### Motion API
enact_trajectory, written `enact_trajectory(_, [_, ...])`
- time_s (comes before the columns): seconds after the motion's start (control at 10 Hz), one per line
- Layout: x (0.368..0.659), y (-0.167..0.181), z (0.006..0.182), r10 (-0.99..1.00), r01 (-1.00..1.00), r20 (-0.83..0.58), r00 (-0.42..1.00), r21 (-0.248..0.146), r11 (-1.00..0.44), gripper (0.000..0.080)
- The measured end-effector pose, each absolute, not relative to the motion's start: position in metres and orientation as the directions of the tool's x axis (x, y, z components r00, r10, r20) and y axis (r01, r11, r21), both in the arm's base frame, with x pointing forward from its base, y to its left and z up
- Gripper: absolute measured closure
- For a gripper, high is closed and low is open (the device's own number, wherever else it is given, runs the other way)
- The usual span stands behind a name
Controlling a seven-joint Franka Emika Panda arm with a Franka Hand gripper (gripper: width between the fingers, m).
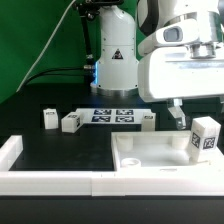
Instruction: Assemble one leg
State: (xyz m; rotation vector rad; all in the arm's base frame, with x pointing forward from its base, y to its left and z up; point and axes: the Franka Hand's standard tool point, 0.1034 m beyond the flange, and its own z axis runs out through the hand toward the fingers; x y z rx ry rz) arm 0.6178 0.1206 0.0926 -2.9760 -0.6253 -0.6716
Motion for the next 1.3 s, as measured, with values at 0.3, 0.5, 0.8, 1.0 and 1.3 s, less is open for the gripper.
enact_trajectory(0.3, [0.617,0.122,0.091,0.392,0.402,0.381,0.838,0.057,-0.914,0.0151])
enact_trajectory(0.5, [0.61,0.124,0.088,0.414,0.417,0.166,0.895,0.017,-0.909,0.0151])
enact_trajectory(0.8, [0.608,0.12,0.085,0.42,0.419,-0.086,0.903,-0.032,-0.907,0.0151])
enact_trajectory(1.0, [0.614,0.119,0.083,0.419,0.418,-0.091,0.903,-0.035,-0.908,0.0151])
enact_trajectory(1.3, [0.614,0.119,0.083,0.419,0.418,-0.091,0.903,-0.035,-0.908,0.0177])
